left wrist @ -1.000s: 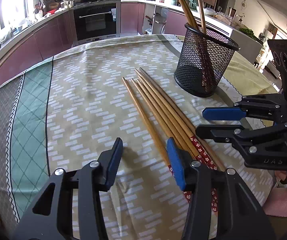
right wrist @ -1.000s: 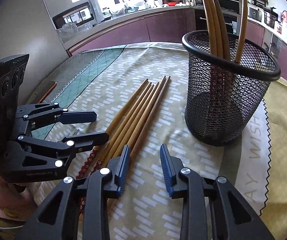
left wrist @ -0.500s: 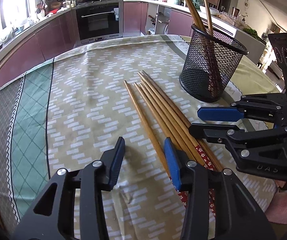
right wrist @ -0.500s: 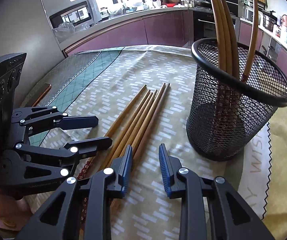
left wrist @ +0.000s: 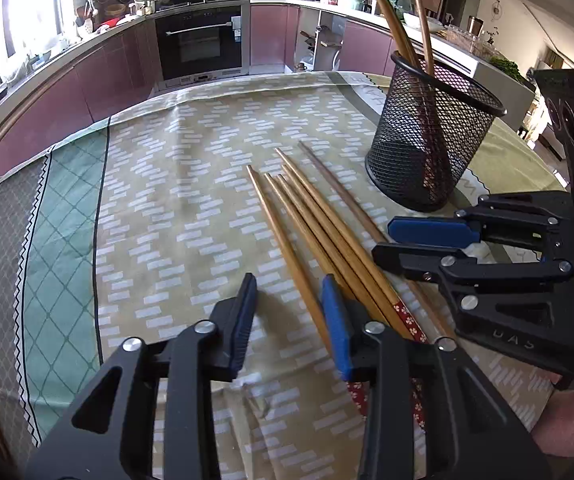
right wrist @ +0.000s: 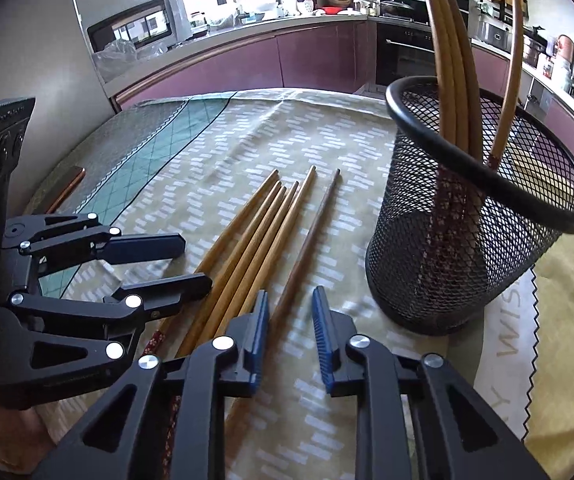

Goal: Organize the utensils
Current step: 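Return the right gripper to the chopsticks and close on one, then lift the chopstick upright toward the mesh cup with the right gripper, then lower the upright chopstick into the mesh cup with the right gripper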

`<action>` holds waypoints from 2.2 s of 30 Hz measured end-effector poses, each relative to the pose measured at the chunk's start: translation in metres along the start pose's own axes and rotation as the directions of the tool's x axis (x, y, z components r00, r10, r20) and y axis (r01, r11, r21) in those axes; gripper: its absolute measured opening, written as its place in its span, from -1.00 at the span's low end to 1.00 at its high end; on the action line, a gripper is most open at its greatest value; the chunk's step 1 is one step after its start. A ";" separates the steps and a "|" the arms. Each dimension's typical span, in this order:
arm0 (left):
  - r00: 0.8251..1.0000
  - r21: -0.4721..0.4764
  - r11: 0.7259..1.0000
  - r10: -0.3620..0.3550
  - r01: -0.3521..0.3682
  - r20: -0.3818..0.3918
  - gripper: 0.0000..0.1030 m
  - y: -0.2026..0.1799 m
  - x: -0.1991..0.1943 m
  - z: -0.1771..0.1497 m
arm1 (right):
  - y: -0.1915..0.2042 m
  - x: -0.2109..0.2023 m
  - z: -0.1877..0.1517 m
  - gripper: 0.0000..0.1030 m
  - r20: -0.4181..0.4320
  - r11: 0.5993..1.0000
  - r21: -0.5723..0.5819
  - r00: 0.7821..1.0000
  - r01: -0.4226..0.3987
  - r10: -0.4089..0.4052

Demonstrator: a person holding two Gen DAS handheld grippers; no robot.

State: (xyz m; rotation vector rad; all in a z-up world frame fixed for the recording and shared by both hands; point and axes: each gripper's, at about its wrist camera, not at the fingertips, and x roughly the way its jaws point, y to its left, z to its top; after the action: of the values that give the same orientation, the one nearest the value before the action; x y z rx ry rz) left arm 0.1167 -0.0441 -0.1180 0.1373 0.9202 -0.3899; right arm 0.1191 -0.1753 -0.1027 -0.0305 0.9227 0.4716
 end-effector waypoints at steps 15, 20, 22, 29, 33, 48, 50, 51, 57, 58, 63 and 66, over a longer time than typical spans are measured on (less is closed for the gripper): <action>0.998 -0.055 0.997 -0.049 0.051 0.030 -0.85 0.007 -0.017 -0.010 | -0.017 -0.027 -0.015 -0.88 0.061 0.989 0.066 0.990 -0.134 0.130; 0.998 -0.017 0.997 -0.070 0.070 0.004 -0.85 -0.001 -0.016 -0.019 | -0.008 -0.026 -0.018 -0.88 0.010 0.989 -0.006 0.989 -0.148 0.148; 0.998 -0.006 0.998 -0.067 0.067 -0.002 -0.85 -0.003 -0.016 -0.020 | -0.007 -0.024 -0.017 -0.88 -0.006 0.989 -0.017 0.989 -0.146 0.146; 0.998 0.019 0.998 -0.059 0.060 -0.014 -0.72 -0.002 -0.009 -0.014 | -0.007 -0.015 -0.010 -0.83 -0.030 0.993 -0.026 0.993 -0.117 0.116; 0.998 0.027 0.998 -0.062 0.063 -0.015 -0.62 -0.001 -0.006 -0.008 | -0.005 -0.009 -0.004 -0.82 -0.036 0.993 -0.030 0.993 -0.110 0.109; 0.996 -0.027 0.996 -0.082 0.083 0.035 -0.85 0.005 -0.023 0.003 | -0.009 -0.055 -0.004 -0.88 0.102 0.988 -0.038 0.983 -0.148 0.151; 0.993 -0.031 0.994 -0.104 0.106 0.058 -0.85 0.007 -0.034 0.005 | -0.013 -0.065 -0.003 -0.88 0.131 0.987 -0.037 0.978 -0.158 0.162; 0.991 -0.031 0.993 -0.114 0.116 0.071 -0.85 0.008 -0.040 0.007 | -0.015 -0.071 -0.002 -0.88 0.146 0.986 -0.035 0.976 -0.160 0.164; 0.972 -0.035 0.981 -0.184 0.191 0.149 -0.86 0.011 -0.074 0.017 | -0.025 -0.099 0.000 -0.88 0.226 0.984 -0.011 0.959 -0.175 0.173; 0.968 -0.034 0.979 -0.195 0.203 0.161 -0.86 0.011 -0.079 0.019 | -0.027 -0.104 0.001 -0.88 0.239 0.985 -0.009 0.956 -0.174 0.171; 0.946 -0.028 0.967 -0.240 0.252 0.219 -0.86 0.012 -0.105 0.025 | -0.036 -0.123 0.005 -0.88 0.295 0.984 0.002 0.941 -0.176 0.168; 0.930 -0.025 0.958 -0.269 0.284 0.251 -0.86 0.013 -0.119 0.029 | -0.039 -0.131 0.008 -0.88 0.321 0.985 0.004 0.933 -0.172 0.162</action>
State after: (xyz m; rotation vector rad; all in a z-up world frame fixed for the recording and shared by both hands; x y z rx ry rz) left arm 0.0789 -0.0078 -0.0066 -0.0981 0.7052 -0.6260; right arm 0.0743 -0.2585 -0.0033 0.1520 0.6144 0.5998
